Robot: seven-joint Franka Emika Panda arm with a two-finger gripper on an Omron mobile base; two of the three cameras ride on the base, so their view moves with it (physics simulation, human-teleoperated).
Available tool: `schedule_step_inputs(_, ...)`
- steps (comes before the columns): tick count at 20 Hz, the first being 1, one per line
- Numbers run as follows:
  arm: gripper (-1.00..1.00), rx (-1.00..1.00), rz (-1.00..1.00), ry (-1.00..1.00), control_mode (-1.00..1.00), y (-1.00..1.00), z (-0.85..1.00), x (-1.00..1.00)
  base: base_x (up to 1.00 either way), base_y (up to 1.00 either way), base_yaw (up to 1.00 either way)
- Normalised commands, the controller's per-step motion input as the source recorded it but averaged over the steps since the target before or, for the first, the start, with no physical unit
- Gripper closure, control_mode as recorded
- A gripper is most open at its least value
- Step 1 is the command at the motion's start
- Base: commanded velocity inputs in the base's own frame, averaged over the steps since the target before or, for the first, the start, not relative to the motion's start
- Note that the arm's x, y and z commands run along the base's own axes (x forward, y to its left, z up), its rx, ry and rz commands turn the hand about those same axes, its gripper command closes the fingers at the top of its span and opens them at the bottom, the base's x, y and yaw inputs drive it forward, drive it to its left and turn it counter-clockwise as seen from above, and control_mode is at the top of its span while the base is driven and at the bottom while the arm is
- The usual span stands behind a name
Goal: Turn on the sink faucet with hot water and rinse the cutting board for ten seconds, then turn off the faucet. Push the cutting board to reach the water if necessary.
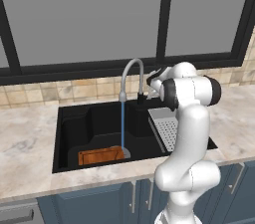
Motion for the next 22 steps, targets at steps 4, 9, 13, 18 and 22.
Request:
schedule_step_inputs(4,1.00,0.00,0.00,0.00,-1.00,0.04,0.00,0.01,0.00,0.00,0.00)
schedule_step_inputs(9,1.00,0.00,0.00,0.01,-1.00,0.10,0.00,0.02,0.00,0.00,0.00)
schedule_step_inputs(13,1.00,0.00,0.00,0.01,-1.00,0.09,0.00,0.08,0.00,0.00,0.00)
schedule_step_inputs(18,1.00,0.00,0.00,0.00,-1.00,0.02,0.00,0.07,0.00,0.00,0.00)
schedule_step_inputs(22,1.00,0.00,0.00,0.00,-1.00,0.00,0.00,0.08,0.00,0.00,0.00)
